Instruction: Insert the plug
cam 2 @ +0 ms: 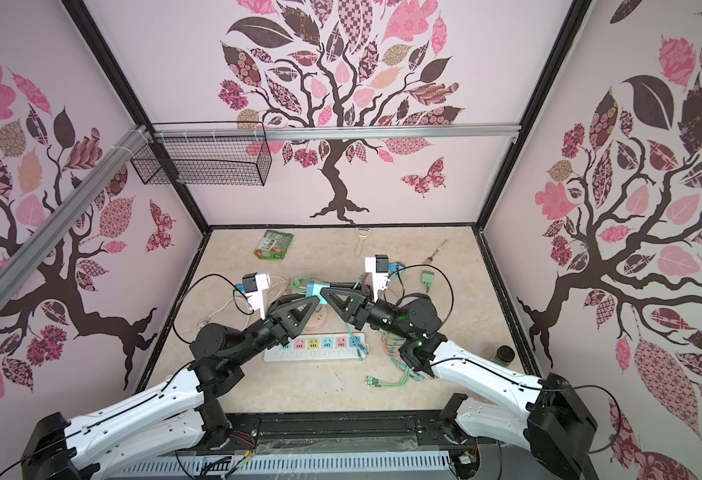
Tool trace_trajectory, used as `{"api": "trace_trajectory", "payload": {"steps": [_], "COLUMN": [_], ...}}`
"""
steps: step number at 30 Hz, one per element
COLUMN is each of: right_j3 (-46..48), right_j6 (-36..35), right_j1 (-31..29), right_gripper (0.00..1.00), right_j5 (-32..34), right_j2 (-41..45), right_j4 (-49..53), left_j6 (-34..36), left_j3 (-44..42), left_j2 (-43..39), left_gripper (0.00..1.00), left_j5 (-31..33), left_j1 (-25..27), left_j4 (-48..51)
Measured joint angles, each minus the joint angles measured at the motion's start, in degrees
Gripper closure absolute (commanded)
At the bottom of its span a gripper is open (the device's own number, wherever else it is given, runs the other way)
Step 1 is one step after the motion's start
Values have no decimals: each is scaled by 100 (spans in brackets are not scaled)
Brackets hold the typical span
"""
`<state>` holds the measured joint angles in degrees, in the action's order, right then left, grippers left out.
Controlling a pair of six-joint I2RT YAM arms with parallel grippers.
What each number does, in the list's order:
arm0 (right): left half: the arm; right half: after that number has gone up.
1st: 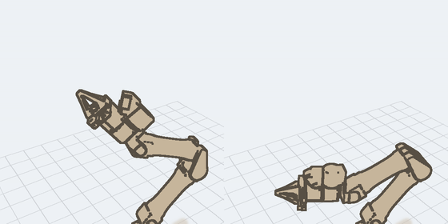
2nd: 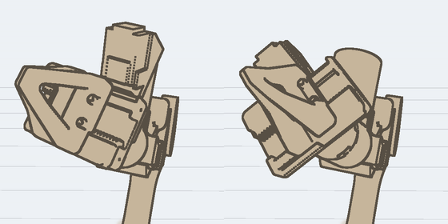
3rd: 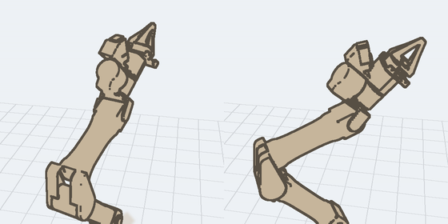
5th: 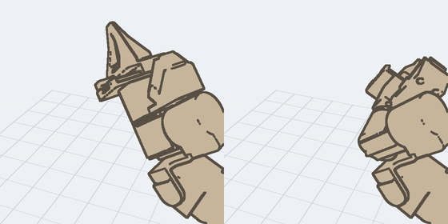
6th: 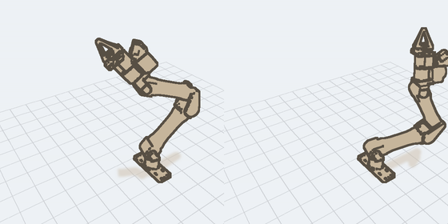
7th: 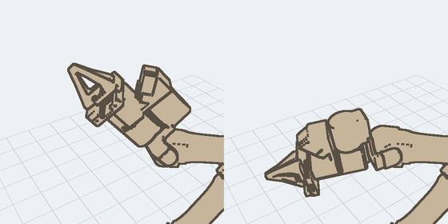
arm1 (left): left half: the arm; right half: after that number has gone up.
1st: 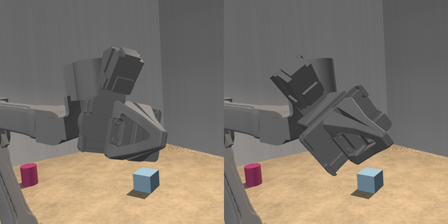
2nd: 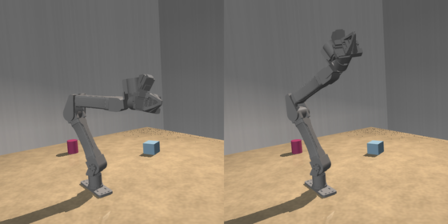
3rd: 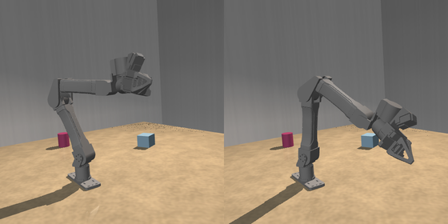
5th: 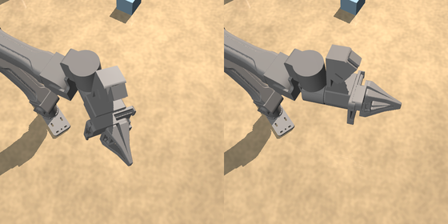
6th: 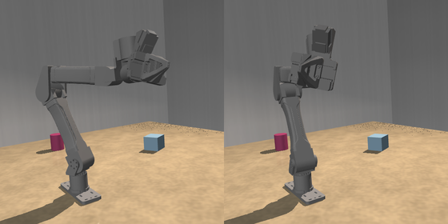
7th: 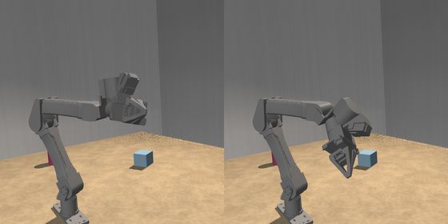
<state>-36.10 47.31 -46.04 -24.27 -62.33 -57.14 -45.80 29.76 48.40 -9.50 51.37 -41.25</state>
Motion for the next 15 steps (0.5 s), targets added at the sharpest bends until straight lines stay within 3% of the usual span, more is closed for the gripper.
{"api": "trace_trajectory", "payload": {"steps": [6, 15], "right_j3": [-85, -1462], "right_j6": [-671, -2352], "right_j1": [11, 175], "right_gripper": [80, 80], "right_j5": [74, 190], "right_j2": [487, 514], "right_j4": [1117, 4120], "left_j6": [284, 848], "left_j3": [-68, -17], "left_j2": [-940, -2100], "left_gripper": [46, 46], "left_j5": [317, 1569], "left_j1": [0, -35], "left_j4": [1049, 4026]}}
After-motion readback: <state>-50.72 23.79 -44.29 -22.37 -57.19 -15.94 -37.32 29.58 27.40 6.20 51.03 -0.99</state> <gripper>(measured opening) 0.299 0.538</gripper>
